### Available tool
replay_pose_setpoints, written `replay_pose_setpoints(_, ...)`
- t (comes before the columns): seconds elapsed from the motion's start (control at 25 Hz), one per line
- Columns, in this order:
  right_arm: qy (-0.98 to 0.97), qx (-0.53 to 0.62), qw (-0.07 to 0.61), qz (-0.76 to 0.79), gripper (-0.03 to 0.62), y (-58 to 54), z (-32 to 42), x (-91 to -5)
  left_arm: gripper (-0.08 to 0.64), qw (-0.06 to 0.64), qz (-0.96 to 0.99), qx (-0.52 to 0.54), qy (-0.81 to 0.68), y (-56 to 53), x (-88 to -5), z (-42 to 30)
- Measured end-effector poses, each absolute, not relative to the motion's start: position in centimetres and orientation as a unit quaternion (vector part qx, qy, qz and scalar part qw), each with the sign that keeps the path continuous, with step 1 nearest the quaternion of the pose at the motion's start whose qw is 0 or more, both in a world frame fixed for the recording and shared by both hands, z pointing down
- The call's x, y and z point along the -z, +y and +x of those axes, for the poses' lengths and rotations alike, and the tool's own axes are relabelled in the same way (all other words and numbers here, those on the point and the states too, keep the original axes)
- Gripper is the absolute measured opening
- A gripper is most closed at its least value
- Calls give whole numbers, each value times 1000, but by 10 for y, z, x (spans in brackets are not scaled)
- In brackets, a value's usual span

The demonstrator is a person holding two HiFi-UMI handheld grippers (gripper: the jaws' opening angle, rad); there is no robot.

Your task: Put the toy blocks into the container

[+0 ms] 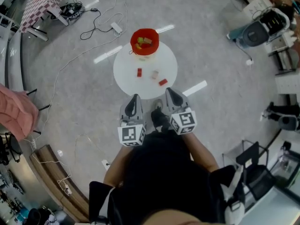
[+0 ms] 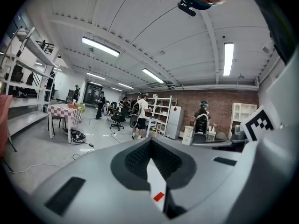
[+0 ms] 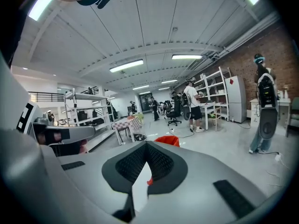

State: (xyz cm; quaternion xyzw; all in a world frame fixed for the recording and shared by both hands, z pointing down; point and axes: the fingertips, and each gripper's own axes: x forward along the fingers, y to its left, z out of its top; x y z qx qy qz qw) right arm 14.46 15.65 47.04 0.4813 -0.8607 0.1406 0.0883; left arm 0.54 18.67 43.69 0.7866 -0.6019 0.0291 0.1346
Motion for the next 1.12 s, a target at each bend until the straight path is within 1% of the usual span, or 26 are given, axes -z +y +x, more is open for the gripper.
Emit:
replay_pose_setpoints(0.32, -879, -141, 119, 441, -3, 79, 160, -489, -2, 133, 766, -25, -628, 120, -432, 29)
replay_pose_setpoints(0.52, -883, -152, 156, 417, -3, 48, 163, -518, -2, 137, 758, -26, -637, 100, -430, 37)
replay_pose_setpoints(0.8, -883, -157, 202, 393, -3, 15, 146, -555, -2, 141, 753, -29, -642, 72, -439, 28)
replay_pose_setpoints(1.0, -872, -174, 259, 376, -3, 5, 132, -600, -2, 153, 753, -28, -639, 48, -449, 17)
replay_pose_setpoints(1.12, -866, -185, 301, 354, 10, -1, 125, -631, -2, 155, 755, -30, -636, 31, -454, 12)
